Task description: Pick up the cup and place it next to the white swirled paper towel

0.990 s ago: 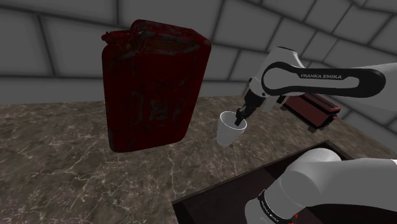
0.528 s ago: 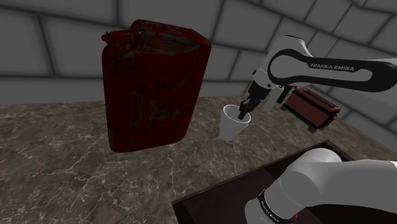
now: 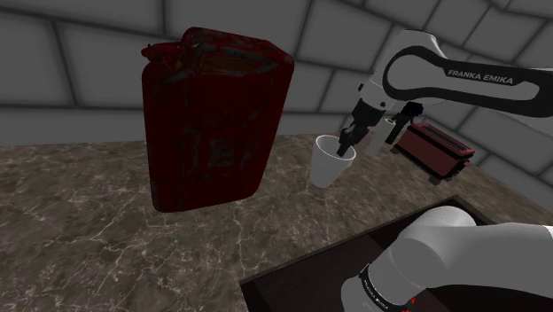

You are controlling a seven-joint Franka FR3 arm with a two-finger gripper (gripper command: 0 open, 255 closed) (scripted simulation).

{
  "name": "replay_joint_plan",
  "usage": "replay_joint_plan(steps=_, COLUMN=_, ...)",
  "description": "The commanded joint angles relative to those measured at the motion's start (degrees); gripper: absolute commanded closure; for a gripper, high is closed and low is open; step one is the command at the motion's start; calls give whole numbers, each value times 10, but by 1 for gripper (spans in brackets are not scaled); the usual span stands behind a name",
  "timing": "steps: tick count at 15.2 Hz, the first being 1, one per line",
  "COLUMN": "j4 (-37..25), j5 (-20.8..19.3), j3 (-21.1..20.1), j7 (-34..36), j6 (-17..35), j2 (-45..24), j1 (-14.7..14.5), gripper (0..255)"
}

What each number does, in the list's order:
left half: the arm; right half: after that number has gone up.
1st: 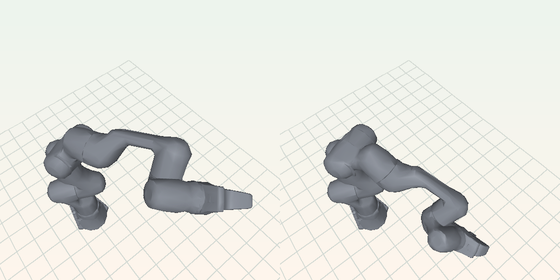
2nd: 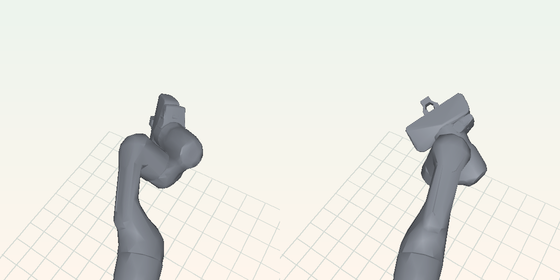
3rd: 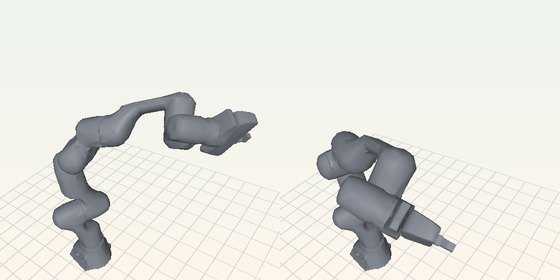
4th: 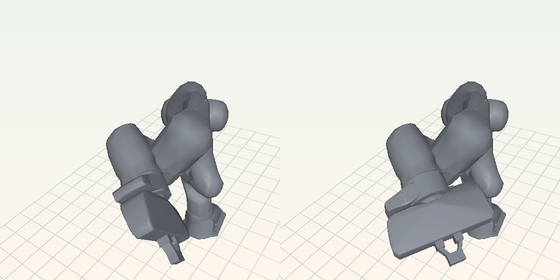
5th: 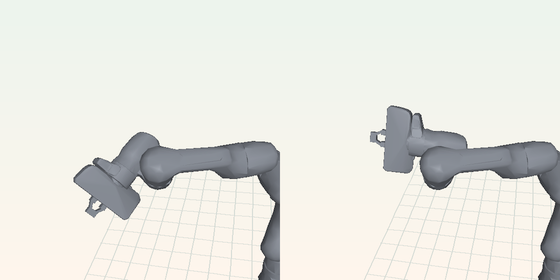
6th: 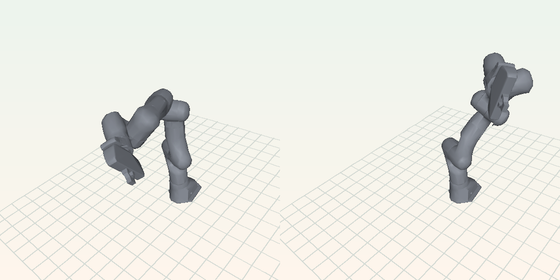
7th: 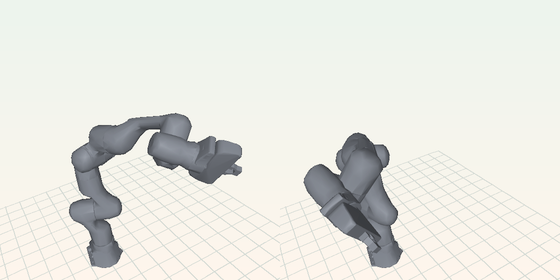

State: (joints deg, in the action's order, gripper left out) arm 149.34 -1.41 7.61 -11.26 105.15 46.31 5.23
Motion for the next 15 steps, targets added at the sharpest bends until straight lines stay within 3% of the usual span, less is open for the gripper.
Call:
replay_joint_plan(steps=1, j4=-16, j5=1, j3=-1, j7=1, j6=-16, j2=0, j1=-1, gripper=255)
replay_joint_plan(steps=15, j4=-132, j5=6, j3=-7, j7=5, j6=-118, j2=-14, j1=-5, gripper=255)
